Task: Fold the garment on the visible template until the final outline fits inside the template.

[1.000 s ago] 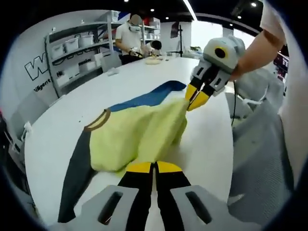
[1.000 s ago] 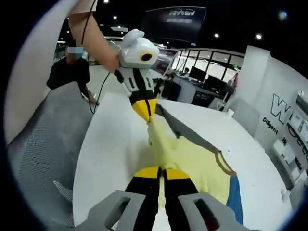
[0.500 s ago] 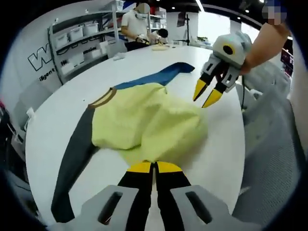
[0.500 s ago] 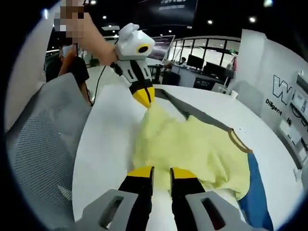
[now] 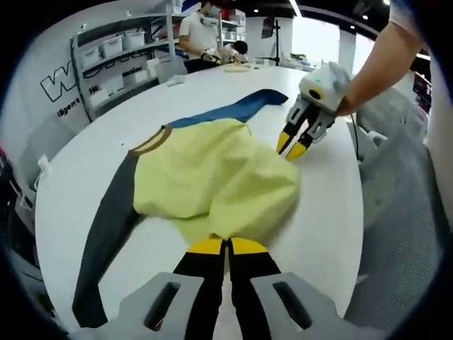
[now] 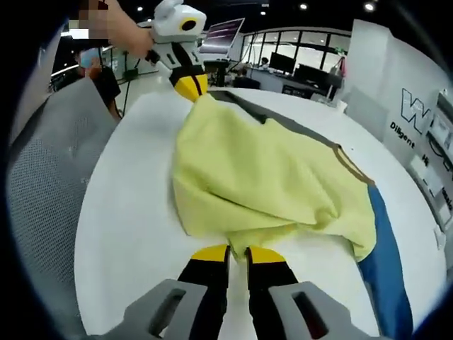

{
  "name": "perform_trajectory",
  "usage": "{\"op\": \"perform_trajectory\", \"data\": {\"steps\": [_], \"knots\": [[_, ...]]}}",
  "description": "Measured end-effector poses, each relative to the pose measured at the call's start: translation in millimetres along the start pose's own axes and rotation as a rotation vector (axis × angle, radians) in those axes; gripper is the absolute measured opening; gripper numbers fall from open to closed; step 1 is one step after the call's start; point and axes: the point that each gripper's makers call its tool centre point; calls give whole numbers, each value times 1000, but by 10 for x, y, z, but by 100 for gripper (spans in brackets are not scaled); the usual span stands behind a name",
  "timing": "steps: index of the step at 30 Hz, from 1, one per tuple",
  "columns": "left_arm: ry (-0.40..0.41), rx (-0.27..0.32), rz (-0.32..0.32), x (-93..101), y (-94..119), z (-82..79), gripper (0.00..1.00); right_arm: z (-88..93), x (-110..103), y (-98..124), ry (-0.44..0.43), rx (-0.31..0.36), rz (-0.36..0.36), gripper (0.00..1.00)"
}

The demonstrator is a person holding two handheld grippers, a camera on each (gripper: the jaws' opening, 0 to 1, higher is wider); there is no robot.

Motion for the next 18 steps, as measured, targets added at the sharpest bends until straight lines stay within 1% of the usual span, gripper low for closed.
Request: {"op": "perform_trajectory", "data": {"steps": [1,3,5,8,9,12,14,18], "knots": [[0,1,0,0,1,-2,2,-30,18,5,4,12,5,3],[1,2,1,4,1,-6,2,-34,28,-7,1,9,3,2],[3,2,3,7,4,-6,2,-36,44,-10,26,6,8,0],[4,1,2,7,12,-4,2,-22,77,7,21,1,15,0],[5,1,1,7,16,-3,2,2,90,17,43,-8,21,0],[5,2,-1,14,35,4,2,37,90,91,41,-13,30,0],[5,2,0,29,50,5,2,35,92,145,27,-1,38,0],[1,-2,2,59,64,20,2,39,81,171,54,-2,34,0]]}}
Point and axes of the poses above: the point that each gripper's makers call its tool centre point, and the gripper's own axes: y roughly backward along the fingers, x roughly to its right, z roughly out of its underside, and after that the axes turned 4 degrees about z, right-handed
